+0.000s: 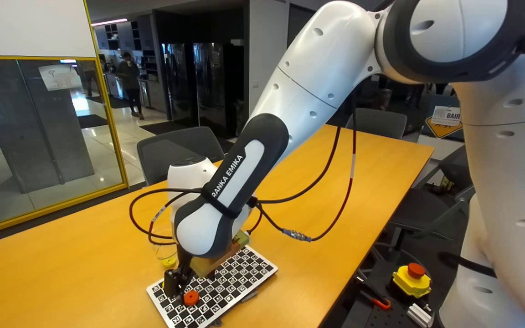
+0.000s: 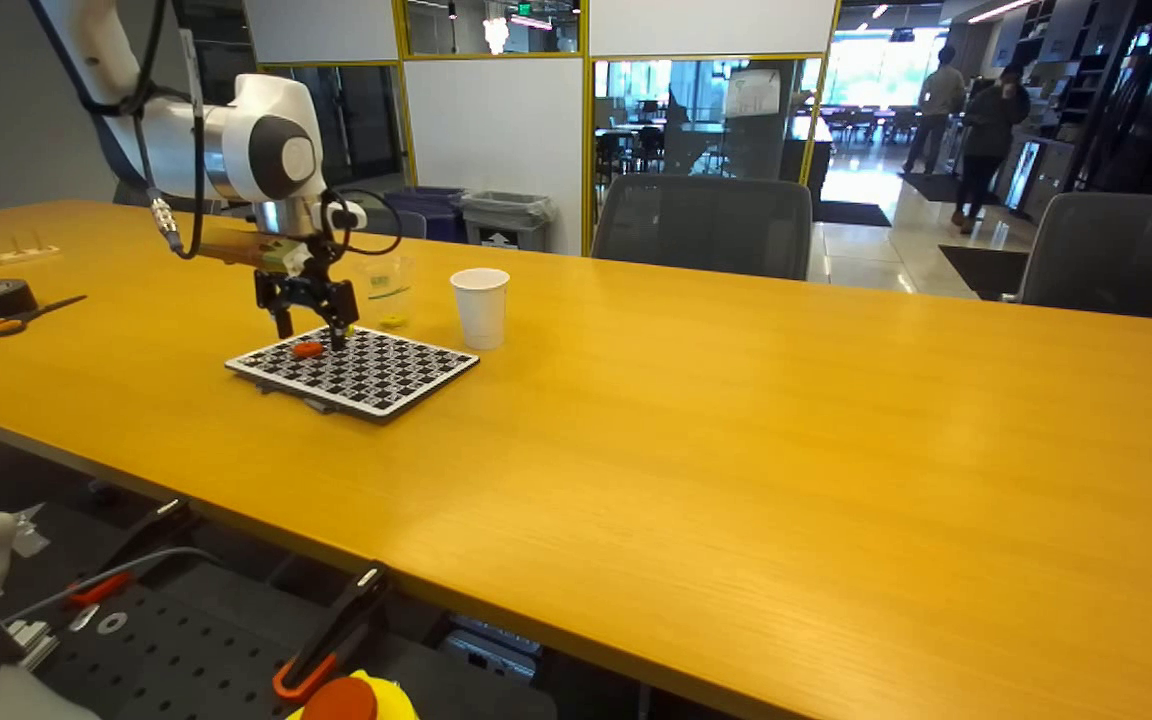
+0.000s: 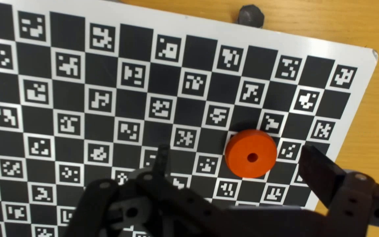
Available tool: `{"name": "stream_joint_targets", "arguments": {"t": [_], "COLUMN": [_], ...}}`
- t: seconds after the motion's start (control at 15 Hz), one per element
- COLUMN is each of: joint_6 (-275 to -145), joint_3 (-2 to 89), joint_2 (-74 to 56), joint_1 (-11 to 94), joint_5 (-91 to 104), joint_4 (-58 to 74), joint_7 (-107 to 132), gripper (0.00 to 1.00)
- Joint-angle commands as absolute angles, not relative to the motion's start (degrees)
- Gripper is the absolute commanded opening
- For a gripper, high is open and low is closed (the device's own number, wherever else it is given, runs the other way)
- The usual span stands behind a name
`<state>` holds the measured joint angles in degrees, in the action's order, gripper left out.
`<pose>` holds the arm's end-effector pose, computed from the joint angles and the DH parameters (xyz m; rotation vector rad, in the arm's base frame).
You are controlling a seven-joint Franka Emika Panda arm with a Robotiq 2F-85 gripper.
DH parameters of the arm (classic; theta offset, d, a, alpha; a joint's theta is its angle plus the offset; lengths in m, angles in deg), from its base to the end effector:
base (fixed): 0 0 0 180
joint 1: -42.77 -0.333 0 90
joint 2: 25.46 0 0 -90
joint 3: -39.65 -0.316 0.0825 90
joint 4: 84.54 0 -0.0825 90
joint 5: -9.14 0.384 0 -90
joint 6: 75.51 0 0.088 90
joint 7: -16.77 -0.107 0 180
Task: Put the orange rings inside the white cup and the yellow rings inside the clear cup
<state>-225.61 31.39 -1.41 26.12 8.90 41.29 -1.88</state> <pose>0.5048 0.2360 0.1929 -3.0822 -0.1547 0.0206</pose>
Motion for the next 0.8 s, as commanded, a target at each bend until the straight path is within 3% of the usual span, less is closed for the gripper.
{"name": "stream_joint_targets", "arguments": {"t": [0.0,0.73], "joint_6": [-225.1,-225.09], "joint_3": [31.78,32.57], "joint_2": [1.07,1.19], "joint_1": [26.2,25.23], "joint_5": [9.83,9.75], "joint_4": [37.9,38.0], "joint_7": [-1.36,-2.93], "gripper": [1.0,1.0]}}
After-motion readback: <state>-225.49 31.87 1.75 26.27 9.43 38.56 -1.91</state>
